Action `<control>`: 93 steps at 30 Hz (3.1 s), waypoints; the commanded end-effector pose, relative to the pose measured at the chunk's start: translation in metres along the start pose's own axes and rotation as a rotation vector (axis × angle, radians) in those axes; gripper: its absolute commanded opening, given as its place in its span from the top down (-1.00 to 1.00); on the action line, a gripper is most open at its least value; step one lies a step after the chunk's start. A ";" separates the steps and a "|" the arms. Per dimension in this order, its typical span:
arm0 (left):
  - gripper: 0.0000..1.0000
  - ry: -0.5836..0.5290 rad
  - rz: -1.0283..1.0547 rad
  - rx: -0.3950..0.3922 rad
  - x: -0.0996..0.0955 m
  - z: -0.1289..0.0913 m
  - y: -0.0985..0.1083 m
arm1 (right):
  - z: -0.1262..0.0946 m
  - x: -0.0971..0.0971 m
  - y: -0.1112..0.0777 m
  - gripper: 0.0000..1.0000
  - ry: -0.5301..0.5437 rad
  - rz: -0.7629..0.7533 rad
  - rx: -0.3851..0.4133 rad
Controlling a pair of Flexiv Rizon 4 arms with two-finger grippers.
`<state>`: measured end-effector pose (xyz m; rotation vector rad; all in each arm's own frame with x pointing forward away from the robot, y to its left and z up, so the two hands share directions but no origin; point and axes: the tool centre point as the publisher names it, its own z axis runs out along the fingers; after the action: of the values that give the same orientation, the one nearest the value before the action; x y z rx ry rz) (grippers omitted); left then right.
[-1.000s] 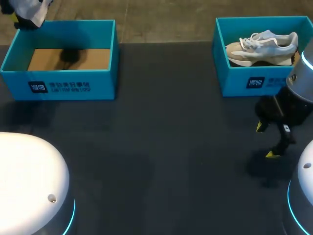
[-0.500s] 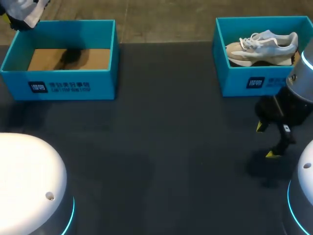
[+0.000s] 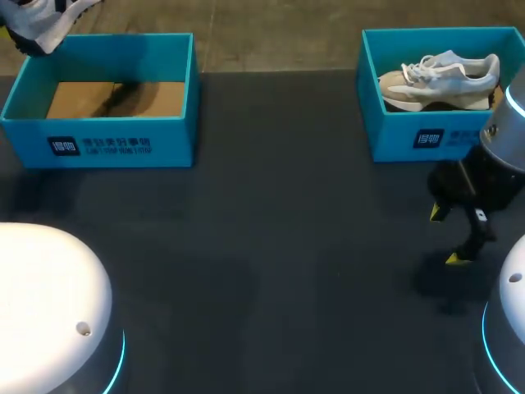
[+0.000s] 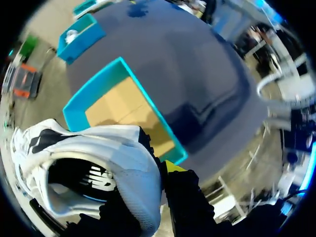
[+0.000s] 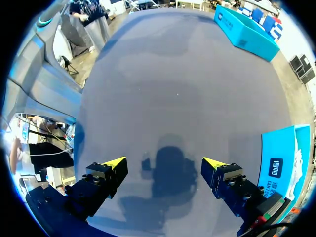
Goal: Take the shoe out of the shoebox, open the shoe tongue, remove and reinsert the insole, then place the shoe into the shoebox
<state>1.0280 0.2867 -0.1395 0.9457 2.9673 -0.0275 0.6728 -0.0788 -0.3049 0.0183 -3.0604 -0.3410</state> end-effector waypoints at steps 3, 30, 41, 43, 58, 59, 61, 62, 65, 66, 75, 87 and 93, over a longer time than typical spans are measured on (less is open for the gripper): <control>1.00 -0.007 0.426 -0.052 0.003 -0.001 0.019 | 0.000 0.001 0.000 -1.00 -0.002 0.001 0.002; 1.00 0.013 0.832 -0.161 0.001 0.026 0.035 | 0.000 0.001 0.000 -1.00 -0.002 0.001 0.002; 1.00 0.040 0.926 -0.129 -0.024 0.066 0.054 | 0.000 0.001 0.000 -1.00 -0.002 0.001 0.002; 1.00 0.057 0.923 -0.132 -0.027 0.073 0.054 | 0.000 0.001 0.000 -1.00 -0.002 0.001 0.002; 1.00 0.142 0.886 -0.124 -0.038 0.120 0.055 | 0.000 0.001 0.000 -1.00 -0.002 0.001 0.002; 1.00 0.148 0.885 -0.133 -0.038 0.123 0.055 | 0.000 0.001 0.000 -1.00 -0.002 0.001 0.002; 1.00 0.153 0.876 -0.118 -0.039 0.128 0.055 | 0.000 0.001 0.000 -1.00 -0.002 0.001 0.002; 1.00 0.157 0.873 -0.128 -0.039 0.130 0.055 | 0.000 0.001 0.000 -1.00 -0.002 0.001 0.002; 1.00 0.159 0.866 -0.126 -0.041 0.135 0.055 | 0.000 0.001 0.000 -1.00 -0.002 0.001 0.002; 1.00 0.165 0.861 -0.133 -0.042 0.137 0.055 | 0.000 0.001 0.000 -1.00 -0.002 0.001 0.002; 1.00 0.172 0.881 -0.128 -0.041 0.155 0.044 | 0.000 0.001 0.000 -1.00 -0.002 0.001 0.002; 1.00 0.165 0.898 -0.144 -0.028 0.155 0.038 | 0.000 0.001 0.000 -1.00 -0.002 0.001 0.002; 1.00 0.173 0.893 -0.147 -0.022 0.155 0.039 | 0.000 0.001 0.000 -1.00 -0.002 0.001 0.002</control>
<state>1.0768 0.3008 -0.2992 2.2089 2.3484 0.2869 0.6728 -0.0787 -0.3049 0.0187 -3.0603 -0.3410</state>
